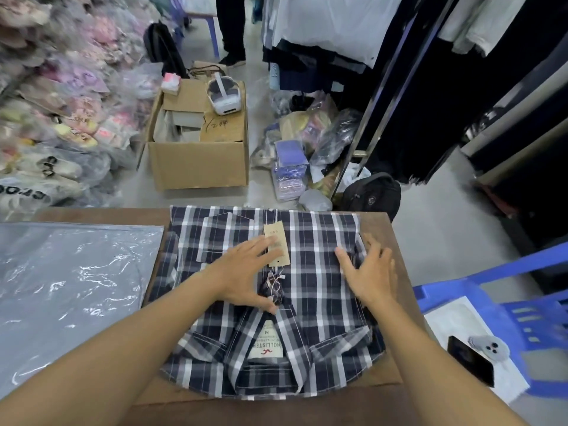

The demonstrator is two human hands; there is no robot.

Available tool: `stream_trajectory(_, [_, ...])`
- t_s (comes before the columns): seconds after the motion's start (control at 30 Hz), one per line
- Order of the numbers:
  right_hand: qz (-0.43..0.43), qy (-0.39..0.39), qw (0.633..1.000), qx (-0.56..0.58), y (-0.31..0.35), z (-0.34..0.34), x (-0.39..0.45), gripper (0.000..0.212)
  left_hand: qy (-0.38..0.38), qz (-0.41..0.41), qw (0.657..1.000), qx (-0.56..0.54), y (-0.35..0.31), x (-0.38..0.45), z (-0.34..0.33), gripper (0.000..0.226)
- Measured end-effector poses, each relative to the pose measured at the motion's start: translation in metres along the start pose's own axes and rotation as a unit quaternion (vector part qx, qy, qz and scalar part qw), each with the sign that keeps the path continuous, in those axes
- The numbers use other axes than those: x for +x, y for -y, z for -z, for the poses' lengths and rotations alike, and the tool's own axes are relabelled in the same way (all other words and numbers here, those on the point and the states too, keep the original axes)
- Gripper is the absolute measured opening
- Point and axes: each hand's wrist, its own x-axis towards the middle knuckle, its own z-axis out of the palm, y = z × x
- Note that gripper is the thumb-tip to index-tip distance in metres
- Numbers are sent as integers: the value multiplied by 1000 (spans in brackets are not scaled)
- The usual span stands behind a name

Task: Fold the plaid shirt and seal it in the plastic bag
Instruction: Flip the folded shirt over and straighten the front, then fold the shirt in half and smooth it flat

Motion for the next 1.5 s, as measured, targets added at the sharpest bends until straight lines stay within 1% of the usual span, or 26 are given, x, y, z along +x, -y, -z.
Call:
stream_trajectory(0.1, [-78, 79, 986, 125, -7, 13, -17, 101, 47, 19, 998, -25, -5, 0, 7, 135])
stream_trajectory(0.13, [-96, 102, 980, 142, -11, 15, -20, 102, 62, 22, 998, -25, -6, -1, 9, 137])
stream_trajectory(0.2, [-118, 137, 971, 154, -17, 20, -25, 104, 76, 13, 997, 14, -8, -2, 11, 138])
stream_trajectory(0.23, [-125, 156, 966, 165, -19, 22, -27, 100, 81, 13, 996, 31, -8, -2, 9, 139])
stream_trajectory(0.27, [-124, 174, 960, 180, -21, 24, -29, 91, 86, 19, 995, 38, -8, 0, 6, 140])
stream_trajectory(0.33, [-116, 206, 948, 213, -23, 31, -33, 61, 86, 33, 995, 42, -6, 3, -3, 144])
stream_trajectory(0.37, [-114, 216, 941, 234, -22, 35, -36, 51, 83, 38, 995, 42, -6, 4, -6, 146])
stream_trajectory(0.4, [-113, 220, 934, 260, -21, 39, -38, 47, 79, 41, 995, 40, -6, 5, -8, 148])
stream_trajectory(0.47, [-102, 219, 922, 302, -15, 47, -42, 47, 75, 44, 995, 38, -5, 7, -12, 150])
stream_trajectory(0.6, [-34, 242, 909, 337, 18, 71, -55, 56, 69, 38, 996, 38, -7, 8, -12, 149])
stream_trajectory(0.73, [41, 273, 910, 310, 73, 87, -80, 70, 34, 18, 999, 34, -13, -2, -11, 145])
stream_trajectory(0.83, [109, 291, 917, 249, 114, 77, -96, 78, 2, 26, 998, 59, -10, -15, -10, 144])
stream_trajectory(0.9, [150, 285, 922, 214, 137, 63, -104, 80, 9, 63, 994, 83, -1, -27, -7, 147])
stream_trajectory(1.0, [171, 294, 922, 186, 166, 35, -110, 81, 1, 141, 987, 78, 26, -54, -5, 149])
stream_trajectory(1.07, [177, 303, 925, 148, 184, 17, -114, 82, -6, 177, 982, 67, 45, -74, -7, 150])
stream_trajectory(1.1, [177, 306, 926, 132, 191, 7, -116, 81, -10, 191, 980, 51, 51, -84, -8, 147])
stream_trajectory(1.13, [178, 310, 926, 121, 198, -2, -119, 81, -20, 198, 980, 27, 56, -93, -9, 139])
stream_trajectory(1.2, [186, 320, 923, 104, 210, -20, -124, 81, -71, 200, 977, -32, 61, -103, -10, 106])
stream_trajectory(1.23, [190, 323, 923, 93, 216, -29, -127, 81, -119, 201, 970, -73, 65, -105, -10, 88])
stream_trajectory(1.27, [195, 325, 922, 80, 220, -37, -130, 82, -177, 203, 956, -119, 71, -106, -12, 68])
stream_trajectory(1.3, [200, 326, 921, 68, 224, -46, -132, 83, -237, 213, 933, -169, 75, -107, -12, 46])
stream_trajectory(1.33, [202, 330, 920, 57, 228, -54, -135, 84, -289, 235, 899, -230, 78, -108, -11, 27])
stream_trajectory(1.37, [201, 335, 919, 46, 230, -63, -138, 85, -320, 264, 860, -299, 78, -110, -6, 19])
stream_trajectory(1.43, [198, 347, 916, 22, 237, -79, -145, 85, -326, 311, 771, -451, 77, -115, 4, 35])
stream_trajectory(1.47, [197, 350, 916, 11, 238, -85, -147, 86, -308, 322, 728, -520, 76, -116, 8, 41])
stream_trajectory(1.5, [200, 349, 916, -3, 240, -91, -149, 87, -289, 328, 693, -573, 76, -116, 12, 43])
